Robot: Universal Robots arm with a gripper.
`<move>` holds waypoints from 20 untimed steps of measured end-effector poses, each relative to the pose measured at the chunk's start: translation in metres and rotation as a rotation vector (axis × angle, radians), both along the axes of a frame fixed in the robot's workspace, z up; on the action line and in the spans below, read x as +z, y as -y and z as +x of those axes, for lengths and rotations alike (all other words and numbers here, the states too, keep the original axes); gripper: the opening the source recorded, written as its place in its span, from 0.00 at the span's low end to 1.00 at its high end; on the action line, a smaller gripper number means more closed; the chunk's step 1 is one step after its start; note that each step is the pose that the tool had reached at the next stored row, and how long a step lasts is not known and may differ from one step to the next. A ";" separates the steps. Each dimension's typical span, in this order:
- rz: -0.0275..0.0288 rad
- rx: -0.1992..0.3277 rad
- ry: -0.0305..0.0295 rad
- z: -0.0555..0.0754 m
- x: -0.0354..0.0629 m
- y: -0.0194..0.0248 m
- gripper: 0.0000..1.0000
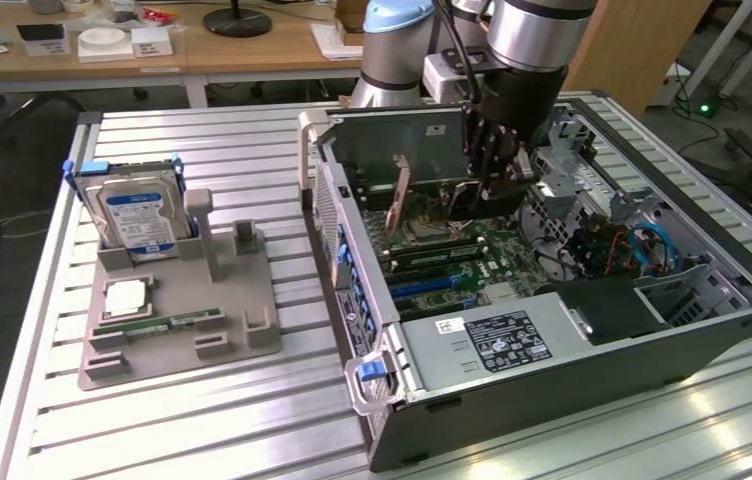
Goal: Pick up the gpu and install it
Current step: 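Insert the gpu into the slot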
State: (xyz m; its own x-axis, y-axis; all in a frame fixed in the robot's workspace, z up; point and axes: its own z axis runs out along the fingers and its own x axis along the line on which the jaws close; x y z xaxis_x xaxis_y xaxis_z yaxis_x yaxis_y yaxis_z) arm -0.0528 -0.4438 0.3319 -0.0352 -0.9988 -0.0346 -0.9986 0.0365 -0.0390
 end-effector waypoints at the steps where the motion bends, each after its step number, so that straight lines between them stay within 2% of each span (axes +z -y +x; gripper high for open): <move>1: 0.0000 0.000 0.0000 0.000 -0.0017 0.0000 0.27; 10: 0.0001 0.000 0.0000 -0.003 -0.0130 0.0000 0.27; 15: 0.0001 0.000 0.0000 -0.003 -0.0150 0.0045 0.27; 20: 0.0000 0.000 0.0000 -0.003 -0.0186 0.0048 0.27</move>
